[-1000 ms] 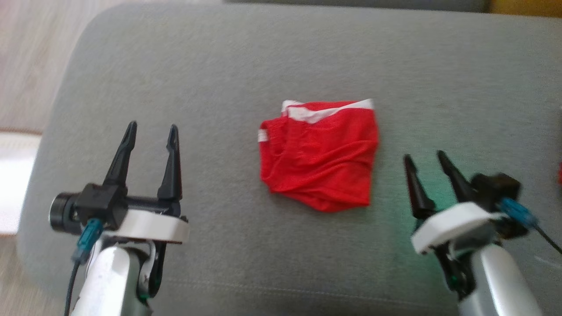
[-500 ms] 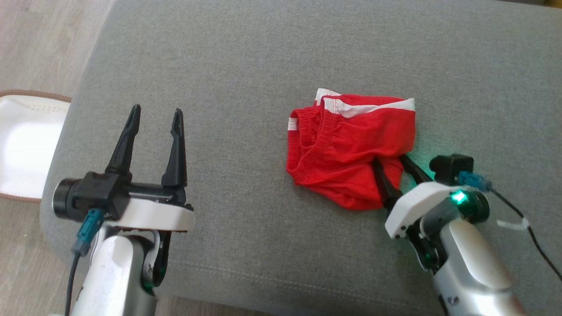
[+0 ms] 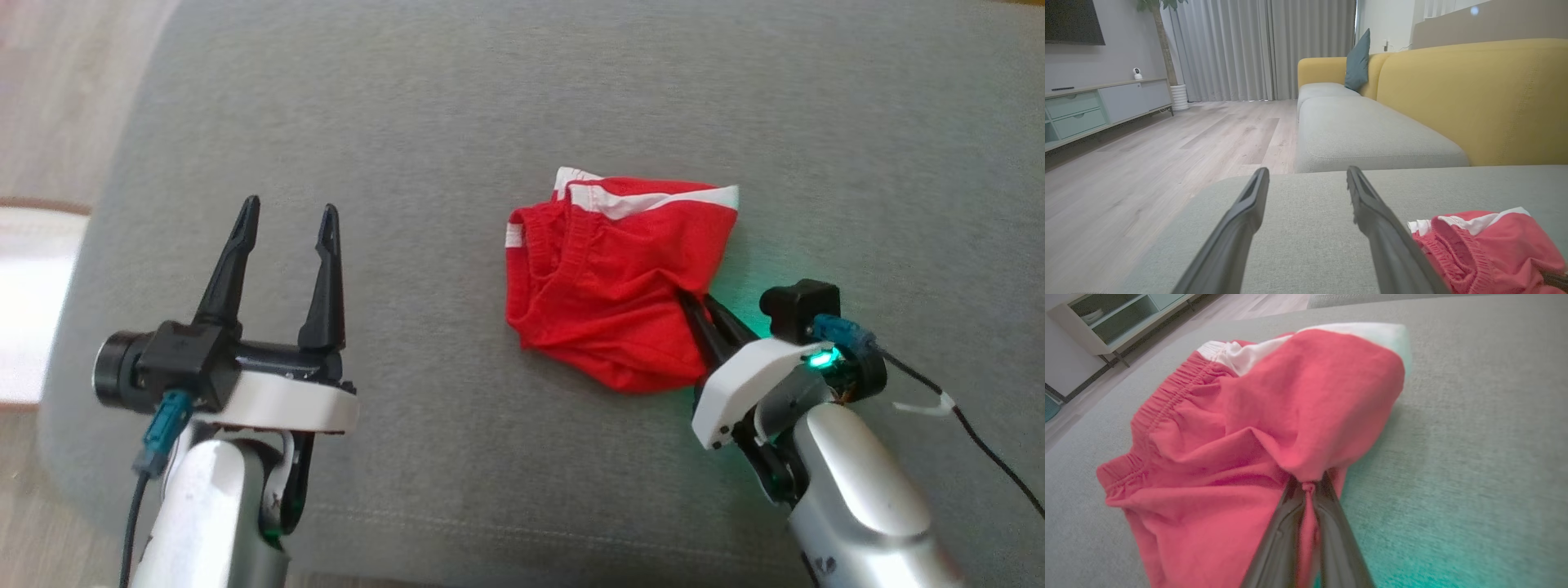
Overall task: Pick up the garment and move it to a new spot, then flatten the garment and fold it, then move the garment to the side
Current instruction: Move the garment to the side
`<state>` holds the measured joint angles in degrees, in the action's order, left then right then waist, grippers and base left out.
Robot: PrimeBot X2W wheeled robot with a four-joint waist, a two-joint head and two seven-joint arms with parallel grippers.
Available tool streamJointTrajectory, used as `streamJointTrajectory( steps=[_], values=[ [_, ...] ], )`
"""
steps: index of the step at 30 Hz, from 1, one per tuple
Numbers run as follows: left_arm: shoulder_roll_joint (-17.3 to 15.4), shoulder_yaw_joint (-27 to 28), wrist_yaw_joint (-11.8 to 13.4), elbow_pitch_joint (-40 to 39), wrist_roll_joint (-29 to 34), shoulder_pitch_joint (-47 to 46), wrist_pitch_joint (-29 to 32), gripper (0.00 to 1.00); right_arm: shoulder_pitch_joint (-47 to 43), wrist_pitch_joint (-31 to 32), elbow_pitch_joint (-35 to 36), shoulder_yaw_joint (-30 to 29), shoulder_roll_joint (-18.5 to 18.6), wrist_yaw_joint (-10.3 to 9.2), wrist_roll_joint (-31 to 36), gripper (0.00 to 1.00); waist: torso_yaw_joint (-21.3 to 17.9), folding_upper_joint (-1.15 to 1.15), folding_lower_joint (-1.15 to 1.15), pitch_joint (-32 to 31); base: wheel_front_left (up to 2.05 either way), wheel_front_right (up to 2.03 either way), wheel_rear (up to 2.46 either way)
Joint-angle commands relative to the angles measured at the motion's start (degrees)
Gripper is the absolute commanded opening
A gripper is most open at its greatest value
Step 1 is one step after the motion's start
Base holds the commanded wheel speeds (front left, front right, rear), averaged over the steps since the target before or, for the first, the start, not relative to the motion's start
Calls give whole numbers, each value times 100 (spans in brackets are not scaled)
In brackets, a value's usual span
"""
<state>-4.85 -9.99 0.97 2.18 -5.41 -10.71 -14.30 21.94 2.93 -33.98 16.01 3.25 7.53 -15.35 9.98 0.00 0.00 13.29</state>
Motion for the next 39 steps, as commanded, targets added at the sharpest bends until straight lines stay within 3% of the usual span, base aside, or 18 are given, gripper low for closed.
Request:
streamJointTrajectory(
  steps=[1,7,16,27,39],
  values=[
    [-65,252,-7,-192,67,-87,-70,100,-70,-90,304,131,-24,-4,143,0,-186,0,0,-6,0,0,0],
    [-143,307,-56,-324,105,-49,-70,100,-258,121,977,198,345,-4,508,0,-957,0,0,66,0,0,0],
    [-295,253,-191,-524,177,-208,-70,100,-53,506,1732,338,1201,-4,578,0,-1938,0,0,461,0,0,0],
    [-513,143,-358,-666,242,-548,-40,100,598,498,1871,132,1902,-4,572,0,-2515,0,0,1067,0,0,0],
    [-644,-43,-461,-907,300,-930,49,100,995,817,2328,-314,2865,-4,810,0,-2731,0,0,1575,0,0,0]
  ],
)
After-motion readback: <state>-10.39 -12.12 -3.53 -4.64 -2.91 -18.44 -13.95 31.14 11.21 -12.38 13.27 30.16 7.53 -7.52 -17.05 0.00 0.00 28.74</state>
